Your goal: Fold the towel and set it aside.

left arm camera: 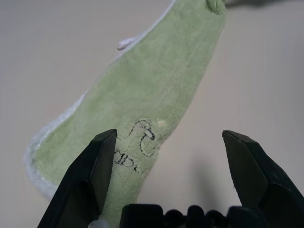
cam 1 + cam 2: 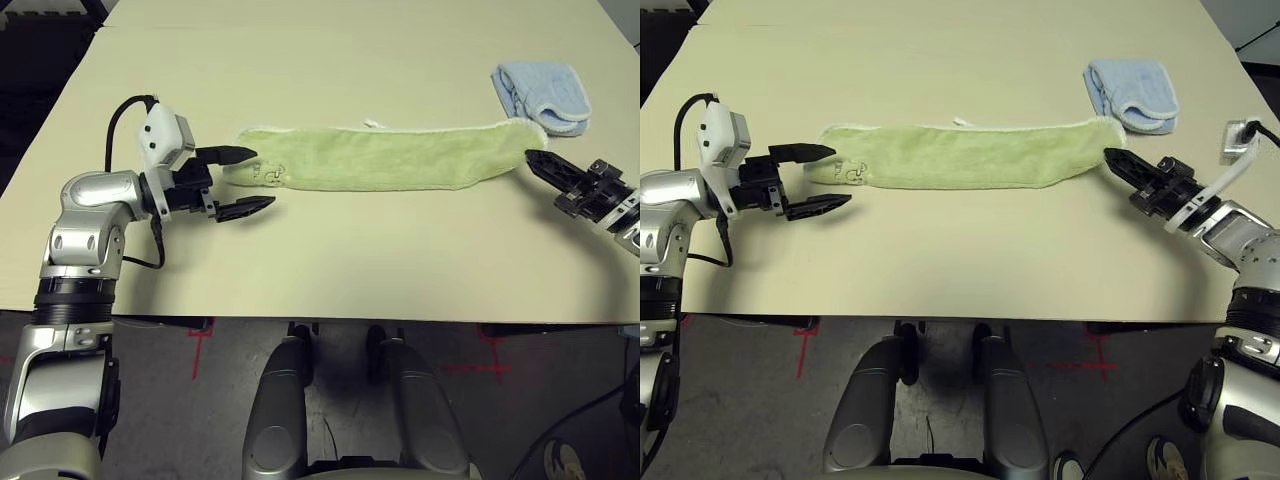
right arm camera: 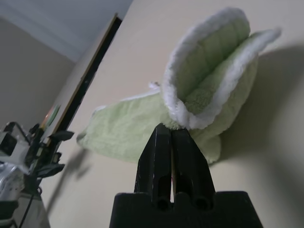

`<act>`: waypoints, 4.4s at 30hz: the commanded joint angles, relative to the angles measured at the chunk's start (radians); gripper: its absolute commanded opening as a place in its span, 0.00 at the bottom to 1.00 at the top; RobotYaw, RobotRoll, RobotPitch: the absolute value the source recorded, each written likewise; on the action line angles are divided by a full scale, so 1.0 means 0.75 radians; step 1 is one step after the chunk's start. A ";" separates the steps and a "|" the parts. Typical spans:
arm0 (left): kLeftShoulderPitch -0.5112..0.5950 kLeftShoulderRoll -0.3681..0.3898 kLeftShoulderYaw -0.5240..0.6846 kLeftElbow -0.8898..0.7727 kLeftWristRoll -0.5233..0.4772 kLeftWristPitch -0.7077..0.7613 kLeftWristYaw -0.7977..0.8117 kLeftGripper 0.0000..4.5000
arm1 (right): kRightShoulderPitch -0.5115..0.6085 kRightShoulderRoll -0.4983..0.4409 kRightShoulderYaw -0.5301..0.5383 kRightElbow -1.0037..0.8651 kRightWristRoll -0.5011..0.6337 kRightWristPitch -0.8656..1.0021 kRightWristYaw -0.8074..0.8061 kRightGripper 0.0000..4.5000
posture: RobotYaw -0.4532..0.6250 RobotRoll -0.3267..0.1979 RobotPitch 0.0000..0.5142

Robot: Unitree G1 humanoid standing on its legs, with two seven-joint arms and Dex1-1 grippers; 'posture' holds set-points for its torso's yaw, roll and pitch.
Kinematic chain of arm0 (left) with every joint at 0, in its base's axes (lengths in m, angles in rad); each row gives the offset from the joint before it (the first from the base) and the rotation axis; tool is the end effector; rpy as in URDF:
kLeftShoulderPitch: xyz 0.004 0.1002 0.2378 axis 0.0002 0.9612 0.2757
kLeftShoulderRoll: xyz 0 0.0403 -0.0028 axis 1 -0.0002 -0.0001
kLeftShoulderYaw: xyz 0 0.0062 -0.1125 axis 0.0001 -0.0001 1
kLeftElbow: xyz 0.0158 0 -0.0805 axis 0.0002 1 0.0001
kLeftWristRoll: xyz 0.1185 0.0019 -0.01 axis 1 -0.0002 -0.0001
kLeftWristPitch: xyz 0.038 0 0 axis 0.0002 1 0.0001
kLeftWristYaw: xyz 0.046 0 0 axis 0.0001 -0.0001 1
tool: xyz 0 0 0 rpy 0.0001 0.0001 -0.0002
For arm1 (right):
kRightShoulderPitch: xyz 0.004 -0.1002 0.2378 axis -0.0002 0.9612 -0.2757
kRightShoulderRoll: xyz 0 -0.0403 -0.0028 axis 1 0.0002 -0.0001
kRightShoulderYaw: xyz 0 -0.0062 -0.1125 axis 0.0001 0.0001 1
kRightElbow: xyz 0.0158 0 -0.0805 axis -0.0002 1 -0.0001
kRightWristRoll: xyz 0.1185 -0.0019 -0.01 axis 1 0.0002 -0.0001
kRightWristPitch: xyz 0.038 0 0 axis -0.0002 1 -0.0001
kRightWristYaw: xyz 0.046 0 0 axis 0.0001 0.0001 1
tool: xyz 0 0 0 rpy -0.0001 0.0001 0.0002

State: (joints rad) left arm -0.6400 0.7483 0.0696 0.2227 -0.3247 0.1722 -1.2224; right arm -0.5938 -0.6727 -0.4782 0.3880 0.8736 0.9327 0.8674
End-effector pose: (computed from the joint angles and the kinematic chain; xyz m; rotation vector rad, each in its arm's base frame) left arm 0.3096 0.2815 0.2258 0.4817 -0.0627 -1.0491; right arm 0.2878 -0.3345 0.1764 0.6576 0.0676 0.7325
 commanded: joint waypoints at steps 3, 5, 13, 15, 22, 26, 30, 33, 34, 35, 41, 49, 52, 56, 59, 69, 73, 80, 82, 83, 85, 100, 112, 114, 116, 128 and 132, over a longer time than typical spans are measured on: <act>0.046 0.011 0.008 -0.067 -0.025 0.034 0.012 1.00 | -0.018 0.004 0.085 -0.061 -0.008 0.016 0.072 0.01 | 0.46 0.62 0.54; 0.050 0.014 0.010 -0.077 -0.026 0.042 0.017 1.00 | -0.028 0.012 0.123 -0.079 -0.015 0.011 0.092 0.01 | 0.46 0.62 0.54; 0.077 0.012 0.007 -0.136 -0.033 0.076 0.034 1.00 | -0.087 0.084 0.259 -0.157 -0.057 -0.010 0.091 0.01 | 0.47 0.62 0.54; 0.079 0.012 0.008 -0.144 -0.035 0.082 0.038 1.00 | -0.095 0.104 0.283 -0.164 -0.085 -0.026 0.069 0.01 | 0.47 0.62 0.54; 0.094 0.019 0.014 -0.171 -0.041 0.101 0.051 1.00 | -0.105 0.162 0.370 -0.205 -0.158 -0.055 0.045 0.01 | 0.48 0.62 0.54; 0.098 0.024 0.016 -0.179 -0.043 0.107 0.056 1.00 | -0.106 0.171 0.437 -0.228 -0.219 -0.073 0.029 0.01 | 0.48 0.62 0.53; 0.098 0.027 0.014 -0.182 -0.045 0.109 0.064 1.00 | -0.109 0.189 0.456 -0.225 -0.264 -0.085 -0.014 0.06 | 0.48 0.62 0.53; 0.098 0.028 0.014 -0.182 -0.045 0.111 0.065 1.00 | -0.100 0.170 0.474 -0.243 -0.258 -0.058 0.024 0.25 | 0.48 0.62 0.53; 0.098 0.029 0.013 -0.182 -0.045 0.112 0.065 1.00 | -0.096 0.157 0.478 -0.252 -0.249 -0.049 0.047 0.32 | 0.48 0.62 0.53; 0.099 0.030 0.013 -0.180 -0.045 0.110 0.064 1.00 | -0.093 0.147 0.479 -0.261 -0.239 -0.043 0.072 0.41 | 0.48 0.62 0.52; 0.081 0.029 0.004 -0.154 -0.038 0.101 0.057 1.00 | -0.095 0.028 0.458 -0.337 -0.148 -0.030 0.330 0.90 | 0.46 0.62 0.50; 0.065 0.027 -0.006 -0.117 -0.028 0.080 0.046 1.00 | -0.168 -0.107 0.445 -0.162 -0.252 -0.212 0.462 1.00 | 0.46 0.62 0.49; 0.060 0.026 -0.009 -0.105 -0.024 0.072 0.046 1.00 | -0.231 -0.109 0.463 0.012 -0.382 -0.469 0.481 1.00 | 0.46 0.62 0.49; 0.061 0.011 -0.001 -0.097 -0.014 0.080 0.095 1.00 | -0.319 -0.061 0.492 0.331 -0.585 -1.017 0.557 1.00 | 0.47 0.62 0.49; 0.072 0.023 0.007 -0.090 -0.012 0.123 0.130 1.00 | -0.373 -0.023 0.508 0.530 -0.665 -1.279 0.650 1.00 | 0.47 0.62 0.49; 0.075 0.066 0.055 -0.060 -0.018 0.187 0.216 1.00 | -0.482 0.020 0.481 0.865 -0.724 -1.618 0.883 1.00 | 0.49 0.62 0.51; 0.091 0.013 0.146 -0.146 -0.094 0.413 0.415 1.00 | -0.452 0.036 0.468 0.894 -0.724 -1.756 0.935 1.00 | 0.51 0.62 0.52; 0.031 0.046 0.224 -0.278 -0.261 0.811 0.506 1.00 | -0.434 0.058 0.465 0.914 -0.741 -1.798 0.981 1.00 | 0.53 0.62 0.53; 0.007 0.076 0.227 -0.297 -0.320 0.931 0.488 1.00 | -0.437 0.059 0.464 0.918 -0.746 -1.792 0.979 1.00 | 0.52 0.62 0.53; -0.005 0.093 0.226 -0.305 -0.353 0.995 0.476 1.00 | -0.441 0.062 0.459 0.919 -0.744 -1.782 0.971 1.00 | 0.52 0.62 0.53; -0.038 0.118 0.228 -0.303 -0.423 1.142 0.468 1.00 | -0.447 0.064 0.459 0.917 -0.749 -1.777 0.963 1.00 | 0.52 0.62 0.52; -0.097 0.024 0.316 -0.134 -0.532 1.524 0.684 1.00 | -0.423 0.054 0.454 0.900 -0.775 -1.791 0.944 1.00 | 0.50 0.62 0.52; -0.173 -0.111 0.459 -0.021 -0.557 1.661 0.828 1.00 | -0.429 0.051 0.454 0.909 -0.796 -1.803 0.925 1.00 | 0.50 0.62 0.53; -0.192 -0.132 0.467 -0.008 -0.555 1.666 0.844 1.00 | -0.430 0.051 0.453 0.910 -0.798 -1.804 0.923 1.00 | 0.50 0.62 0.53; -0.204 -0.147 0.468 0.001 -0.552 1.666 0.856 1.00 | -0.430 0.051 0.452 0.910 -0.799 -1.805 0.922 1.00 | 0.50 0.62 0.53; -0.247 -0.235 0.457 0.059 -0.522 1.599 0.930 1.00 | -0.425 0.052 0.452 0.903 -0.798 -1.807 0.922 1.00 | 0.49 0.62 0.52; -0.252 -0.244 0.470 0.084 -0.511 1.560 0.962 1.00 | -0.415 0.054 0.455 0.893 -0.797 -1.807 0.927 1.00 | 0.49 0.62 0.52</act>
State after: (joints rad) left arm -0.8312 0.5680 0.4144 0.2653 -0.7220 1.3498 -0.5164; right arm -0.9295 -0.6218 -0.1309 1.0631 0.2833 -0.4143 1.5563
